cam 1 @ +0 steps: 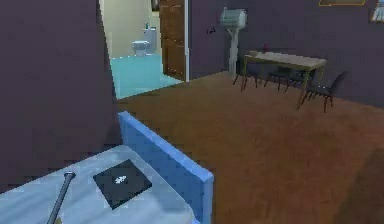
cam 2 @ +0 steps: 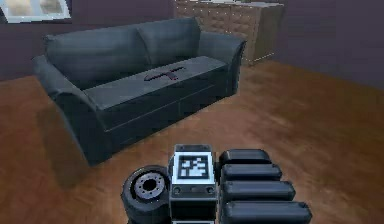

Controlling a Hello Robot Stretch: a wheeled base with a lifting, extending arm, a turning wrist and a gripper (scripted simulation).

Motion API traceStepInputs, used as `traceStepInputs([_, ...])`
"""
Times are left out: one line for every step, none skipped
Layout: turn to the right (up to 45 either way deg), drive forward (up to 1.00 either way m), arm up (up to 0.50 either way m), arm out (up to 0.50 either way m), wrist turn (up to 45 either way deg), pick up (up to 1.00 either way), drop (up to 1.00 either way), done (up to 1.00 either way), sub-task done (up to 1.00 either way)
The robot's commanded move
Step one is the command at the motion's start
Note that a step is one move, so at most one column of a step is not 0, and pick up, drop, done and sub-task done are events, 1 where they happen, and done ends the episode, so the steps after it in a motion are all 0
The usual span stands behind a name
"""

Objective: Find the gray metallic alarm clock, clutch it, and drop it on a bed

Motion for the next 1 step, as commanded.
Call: traceStepInputs([36.0, 0.00, 0.00, 0.00, 0.0, 0.00, 0.00, 0.00, 0.00])
